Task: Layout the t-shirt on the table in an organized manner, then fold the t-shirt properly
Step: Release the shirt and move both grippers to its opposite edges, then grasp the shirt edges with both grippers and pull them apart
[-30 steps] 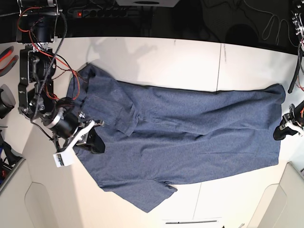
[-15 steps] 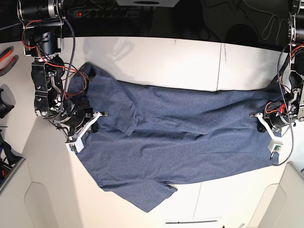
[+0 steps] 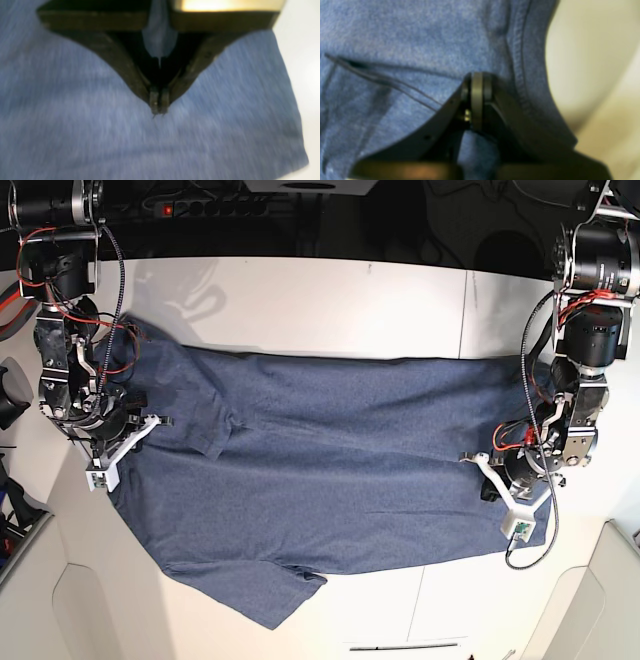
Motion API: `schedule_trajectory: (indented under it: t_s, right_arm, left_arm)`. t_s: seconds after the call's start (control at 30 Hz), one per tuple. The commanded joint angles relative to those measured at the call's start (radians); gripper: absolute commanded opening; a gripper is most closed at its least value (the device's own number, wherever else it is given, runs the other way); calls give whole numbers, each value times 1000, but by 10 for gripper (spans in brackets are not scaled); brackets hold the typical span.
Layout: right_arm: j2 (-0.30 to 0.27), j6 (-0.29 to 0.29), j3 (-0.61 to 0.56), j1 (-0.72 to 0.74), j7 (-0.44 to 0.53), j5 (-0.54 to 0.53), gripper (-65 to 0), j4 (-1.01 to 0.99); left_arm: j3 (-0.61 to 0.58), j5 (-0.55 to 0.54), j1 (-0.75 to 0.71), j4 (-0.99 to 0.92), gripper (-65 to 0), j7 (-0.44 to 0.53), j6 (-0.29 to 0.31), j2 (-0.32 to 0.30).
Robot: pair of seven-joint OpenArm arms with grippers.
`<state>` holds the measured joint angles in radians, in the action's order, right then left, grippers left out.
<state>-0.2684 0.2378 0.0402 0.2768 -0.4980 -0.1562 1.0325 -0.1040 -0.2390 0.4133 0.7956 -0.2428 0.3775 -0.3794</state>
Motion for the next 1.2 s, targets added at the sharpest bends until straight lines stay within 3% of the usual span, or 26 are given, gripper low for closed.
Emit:
schedule_trajectory:
  t_s: [0.0, 0.3, 0.43, 0.5, 0.63, 0.8, 0.9, 1.07, 1.17]
  right_arm:
    - [-5, -10, 11, 14, -2, 7, -650, 8]
    - [0, 3, 19, 14, 9, -71, -650, 9]
    - [0, 28, 19, 14, 10, -96, -650, 11]
    - [0, 28, 19, 14, 10, -97, -650, 11]
    - [0, 28, 19, 14, 10, -98, -650, 11]
    - [0, 28, 19, 14, 21, -98, -650, 11]
    - [0, 28, 19, 14, 20, -97, -650, 11]
    - [0, 28, 19, 14, 20, -98, -650, 11]
    - [0, 28, 19, 14, 20, -98, -650, 11]
  left_arm:
    - [4, -3, 49, -8, -650, 31, -3, -6]
    - [4, 50, 243, -217, -650, 50, -2, 63]
    - [4, 25, 248, -209, -650, -39, 4, 19]
    - [4, -40, 248, -201, -650, -138, 14, -23]
    - [4, -180, 245, -198, -650, -321, 118, -121]
    - [4, -374, 195, -198, -650, -439, 224, -230]
    - [4, -477, 143, -198, -650, -496, 308, -256]
    - [4, -465, 56, -198, -650, -450, 321, -222]
    - [4, -341, 27, -198, -650, -353, 319, -179]
